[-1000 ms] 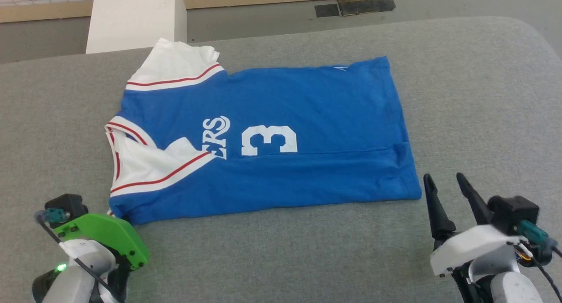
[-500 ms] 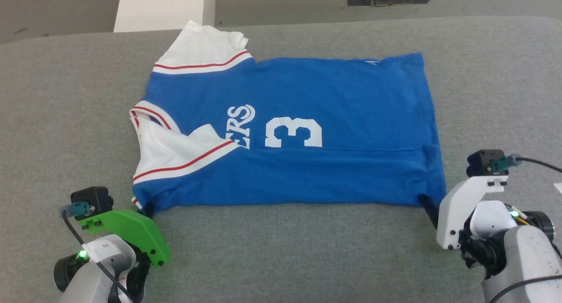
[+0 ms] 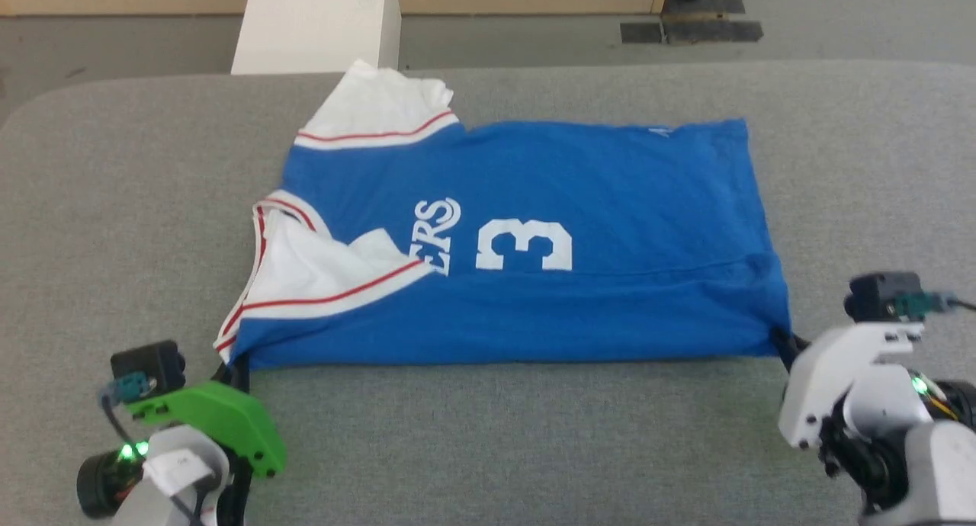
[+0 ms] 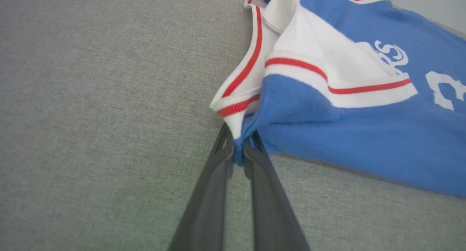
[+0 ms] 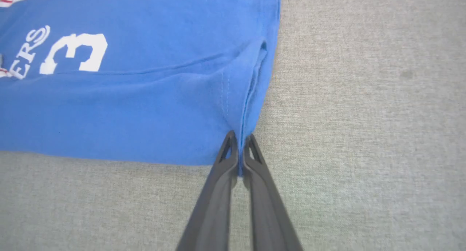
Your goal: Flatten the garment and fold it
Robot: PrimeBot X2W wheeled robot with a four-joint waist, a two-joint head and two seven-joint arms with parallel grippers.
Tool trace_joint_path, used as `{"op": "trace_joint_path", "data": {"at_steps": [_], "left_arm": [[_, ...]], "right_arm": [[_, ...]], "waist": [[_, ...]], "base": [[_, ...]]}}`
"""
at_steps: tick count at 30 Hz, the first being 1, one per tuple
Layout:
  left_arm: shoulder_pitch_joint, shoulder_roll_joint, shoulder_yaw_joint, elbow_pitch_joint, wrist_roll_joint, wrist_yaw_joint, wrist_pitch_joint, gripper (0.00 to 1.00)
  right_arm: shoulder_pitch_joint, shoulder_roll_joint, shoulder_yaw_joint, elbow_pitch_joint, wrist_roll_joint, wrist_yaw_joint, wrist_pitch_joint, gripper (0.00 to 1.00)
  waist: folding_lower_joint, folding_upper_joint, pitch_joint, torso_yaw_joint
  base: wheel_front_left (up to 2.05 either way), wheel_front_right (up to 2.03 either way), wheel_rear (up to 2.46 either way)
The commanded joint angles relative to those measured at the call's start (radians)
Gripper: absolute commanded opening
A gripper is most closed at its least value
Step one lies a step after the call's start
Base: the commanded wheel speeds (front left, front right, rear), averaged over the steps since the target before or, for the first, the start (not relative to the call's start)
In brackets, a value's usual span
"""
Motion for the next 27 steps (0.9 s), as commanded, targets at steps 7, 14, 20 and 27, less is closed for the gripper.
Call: {"op": "trace_joint_path", "data": {"at_steps": [7,14,20,27], "left_arm": [[0.247,0.082,-0.013,-0.191,0.008,0.094,0.123,0.0],[0.306,0.058,-0.044,-0.196,-0.015,0.082,0.134,0.0],[0.277,0.03,-0.056,-0.112,-0.037,0.037,0.107,0.0],[0.258,0.055,0.007,-0.147,-0.04,0.029,0.022,1.0]], "right_arm": [[0.229,0.0,-0.055,-0.167,0.033,-0.002,0.055,0.0],[0.302,0.0,-0.065,-0.082,0.061,-0.002,0.083,0.0],[0.279,0.0,-0.049,0.037,0.085,-0.002,0.007,0.0],[0.295,0.0,-0.035,-0.04,0.101,-0.002,-0.232,1.0]], "waist": [[0.0,0.0,-0.062,-0.009],[0.0,0.0,-0.046,-0.003],[0.0,0.0,-0.048,-0.004],[0.0,0.0,-0.079,-0.017]], "base": [[0.0,0.0,0.0],[0.0,0.0,0.0],[0.0,0.0,0.0],[0.0,0.0,0.0]]}}
